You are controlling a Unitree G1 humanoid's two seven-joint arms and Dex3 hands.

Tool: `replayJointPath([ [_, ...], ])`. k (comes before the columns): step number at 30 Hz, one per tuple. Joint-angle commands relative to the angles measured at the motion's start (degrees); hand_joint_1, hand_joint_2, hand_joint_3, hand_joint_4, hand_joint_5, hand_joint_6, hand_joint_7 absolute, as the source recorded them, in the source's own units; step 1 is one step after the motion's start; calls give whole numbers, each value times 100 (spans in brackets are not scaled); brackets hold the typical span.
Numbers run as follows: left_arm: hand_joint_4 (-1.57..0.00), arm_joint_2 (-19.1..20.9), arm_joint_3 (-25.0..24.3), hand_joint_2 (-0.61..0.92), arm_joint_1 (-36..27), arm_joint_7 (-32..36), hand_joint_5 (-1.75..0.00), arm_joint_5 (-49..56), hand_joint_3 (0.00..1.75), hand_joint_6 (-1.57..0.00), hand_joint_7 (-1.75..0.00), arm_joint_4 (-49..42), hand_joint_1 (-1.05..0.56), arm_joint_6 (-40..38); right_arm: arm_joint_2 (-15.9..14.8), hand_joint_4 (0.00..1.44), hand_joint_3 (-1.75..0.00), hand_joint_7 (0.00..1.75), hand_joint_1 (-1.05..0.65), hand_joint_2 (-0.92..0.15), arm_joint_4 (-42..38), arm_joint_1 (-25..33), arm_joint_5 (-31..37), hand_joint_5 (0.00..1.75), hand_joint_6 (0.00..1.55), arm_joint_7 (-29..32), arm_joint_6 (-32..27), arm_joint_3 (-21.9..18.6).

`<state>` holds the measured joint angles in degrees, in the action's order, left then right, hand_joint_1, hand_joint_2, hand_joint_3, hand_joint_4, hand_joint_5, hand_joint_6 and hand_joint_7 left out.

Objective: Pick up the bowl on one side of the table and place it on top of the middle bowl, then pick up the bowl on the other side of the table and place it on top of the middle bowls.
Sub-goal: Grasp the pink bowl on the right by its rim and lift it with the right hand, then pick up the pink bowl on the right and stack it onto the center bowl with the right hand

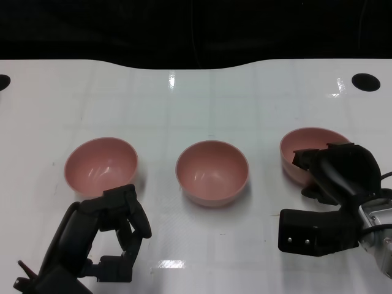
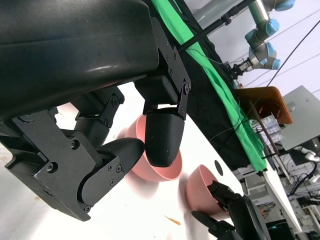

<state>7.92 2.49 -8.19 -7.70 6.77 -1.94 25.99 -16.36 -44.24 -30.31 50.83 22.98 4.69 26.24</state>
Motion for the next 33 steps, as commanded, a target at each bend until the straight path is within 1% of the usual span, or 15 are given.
replayJointPath([
  [1, -87, 21, 5, 37, -6, 34, -173, -13, 142, -79, -159, -12, -10, -46, -193, 92, -19, 124, -24, -91, 176, -72, -157, 175, 79, 141, 106, -99],
  [4, -87, 27, 29, 35, -77, 43, -173, 35, 144, -79, -158, 58, -10, -45, -269, 93, -22, 152, -22, -88, 445, 20, -295, 175, 68, 89, 242, -174],
  [6, -87, 33, 43, 34, -130, 59, -174, 85, 146, -80, -158, 122, -10, -40, -332, 94, -23, 142, -23, -87, 791, 119, -317, 175, 71, -42, 202, -191],
  [7, -87, 39, 42, 33, -156, 64, -174, 100, 147, -80, -158, 155, -10, -24, -358, 94, -25, 125, -22, -85, 1048, 181, -303, 175, 77, -127, 146, -196],
  [8, -88, 43, 39, 33, -173, 64, -174, 108, 147, -80, -158, 179, -11, -13, -375, 94, -25, 92, -22, -83, 1239, 231, -293, 175, 88, -195, 93, -198],
  [10, -88, 51, 27, 33, -191, 52, -175, 97, 148, -80, -158, 201, -11, 6, -375, 94, -25, 72, -22, -82, 1561, 306, -311, 175, 96, -280, 69, -211],
  [11, -88, 56, 21, 33, -195, 45, -173, 86, 148, -80, -158, 204, -11, 14, -365, 95, -35, 118, -20, -78, 1695, 334, -331, 175, 85, -310, 81, -220],
  [12, -88, 66, 11, 32, -195, 33, -173, 66, 148, -80, -157, 188, -12, 49, -336, 96, -46, 138, -19, -74, 1867, 362, -357, 175, 79, -349, 112, -217],
  [14, -88, 82, -3, 32, -198, 26, -172, 54, 148, -81, -157, 165, -10, 86, -282, 95, -82, 167, -19, -63, 2161, 406, -414, 175, 71, -483, 123, -212],
  [15, -88, 85, -7, 32, -201, 32, -171, 59, 149, -81, -156, 156, -10, 99, -251, 95, -88, 171, -19, -61, 2284, 423, -437, 175, 69, -536, 126, -211],
  [20, -89, 88, 1, 32, -227, 44, -169, 78, 149, -81, -155, 135, -10, 154, -66, 95, -120, 175, -20, -45, 2844, 465, -439, 175, 71, -794, 38, -173],
  [24, -89, 89, 12, 32, -265, 56, -168, 121, 148, -81, -156, 178, -11, 135, 81, 95, -114, 175, -25, -49, 3112, 484, -481, 175, 69, -801, 164, -162],
  [27, -89, 96, -4, 33, -265, 71, -169, 158, 148, -81, -156, 187, -11, 138, 173, 95, -107, 173, -21, -44, 3239, 444, -431, 175, 69, -957, 95, -115],
  [29, -89, 96, -10, 32, -248, 58, -169, 140, 148, -81, -156, 165, -11, 148, 244, 96, -101, 156, -20, -42, 3252, 413, -437, 175, 77, -1003, 108, -100],
  [33, -89, 106, -13, 32, -273, 57, -170, 163, 148, -80, -157, 195, -11, 104, 419, 99, -120, 145, -19, -32, 3220, 378, -551, 175, 87, -1151, 186, -66],
])
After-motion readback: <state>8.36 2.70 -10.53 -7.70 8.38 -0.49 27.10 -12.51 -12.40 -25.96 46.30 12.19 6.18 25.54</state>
